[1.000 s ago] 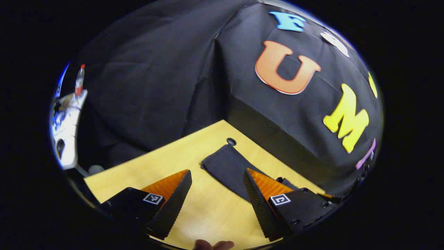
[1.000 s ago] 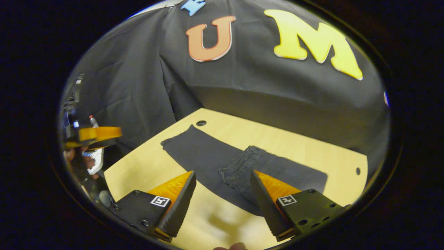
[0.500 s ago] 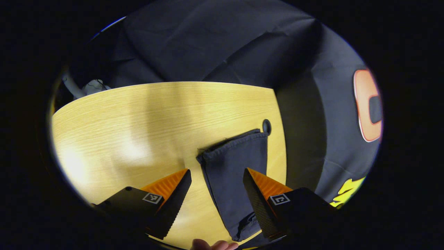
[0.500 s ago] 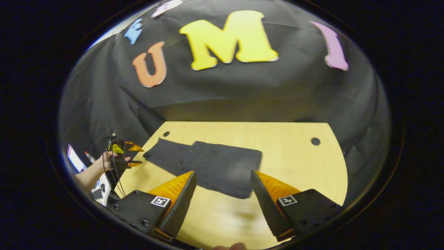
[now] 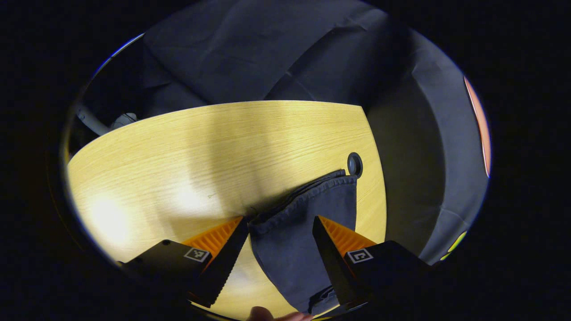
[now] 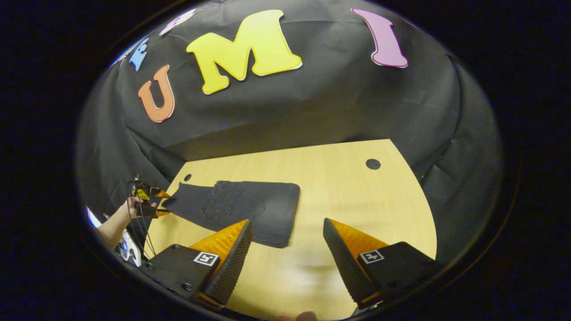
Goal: Grasp the waist and the cuffs of the jeans and fold them to make the two legs overlap; first hold the waist and fold one-third of the jeans toward the cuffs, then hold the cuffs and fold the remaining one-third in the same direction to finish folding.
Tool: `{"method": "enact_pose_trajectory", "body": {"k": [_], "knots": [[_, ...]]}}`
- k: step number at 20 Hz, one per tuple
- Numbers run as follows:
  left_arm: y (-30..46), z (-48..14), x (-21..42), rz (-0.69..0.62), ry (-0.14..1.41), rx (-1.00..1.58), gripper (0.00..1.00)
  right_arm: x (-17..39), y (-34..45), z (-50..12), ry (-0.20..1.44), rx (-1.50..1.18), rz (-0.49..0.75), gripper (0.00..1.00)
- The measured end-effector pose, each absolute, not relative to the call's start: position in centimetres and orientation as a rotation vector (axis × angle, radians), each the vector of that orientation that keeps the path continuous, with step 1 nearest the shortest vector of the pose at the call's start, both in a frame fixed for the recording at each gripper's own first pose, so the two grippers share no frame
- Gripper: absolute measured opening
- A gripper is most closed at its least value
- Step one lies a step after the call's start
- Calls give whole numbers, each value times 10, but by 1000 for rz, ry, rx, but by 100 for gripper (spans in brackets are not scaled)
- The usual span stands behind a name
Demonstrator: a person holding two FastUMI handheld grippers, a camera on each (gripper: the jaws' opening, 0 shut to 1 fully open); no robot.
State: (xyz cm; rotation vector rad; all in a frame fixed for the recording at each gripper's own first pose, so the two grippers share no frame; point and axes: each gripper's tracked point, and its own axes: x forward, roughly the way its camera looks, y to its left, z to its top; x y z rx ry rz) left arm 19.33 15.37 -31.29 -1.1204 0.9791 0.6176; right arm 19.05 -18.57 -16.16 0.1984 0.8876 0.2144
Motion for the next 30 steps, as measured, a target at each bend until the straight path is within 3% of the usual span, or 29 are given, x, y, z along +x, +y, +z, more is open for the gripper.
{"method": "enact_pose_trajectory", "body": {"k": [1, 5, 6, 7, 8, 9, 10, 16, 23, 27, 30], "knots": [[153, -319, 187, 642, 1012, -1085, 95, 191, -186, -164, 890, 204, 213, 98], [147, -323, 195, 661, 981, -1064, 47, 184, -189, -178, 915, 221, 197, 98], [149, -323, 200, 672, 935, -1073, 24, 183, -189, -179, 918, 232, 192, 98], [142, -321, 199, 657, 926, -1097, 23, 183, -189, -181, 916, 237, 185, 98], [145, -315, 200, 649, 888, -1106, 14, 183, -190, -179, 904, 235, 178, 98], [143, -304, 203, 627, 848, -1112, 20, 181, -191, -176, 886, 221, 170, 99], [139, -289, 204, 597, 815, -1099, 9, 177, -191, -170, 865, 206, 165, 100], [80, -174, 210, 331, 651, -850, 7, 148, -181, -138, 774, 177, 182, 98], [-131, -34, 206, -75, 451, -513, 7, 90, -223, -101, 669, 112, 93, 98], [-246, -57, 193, -218, 464, -331, 7, 57, -259, -99, 655, 64, 11, 95], [-289, -102, 187, -248, 526, -215, 7, 39, -285, -105, 683, 48, -39, 98]]}}
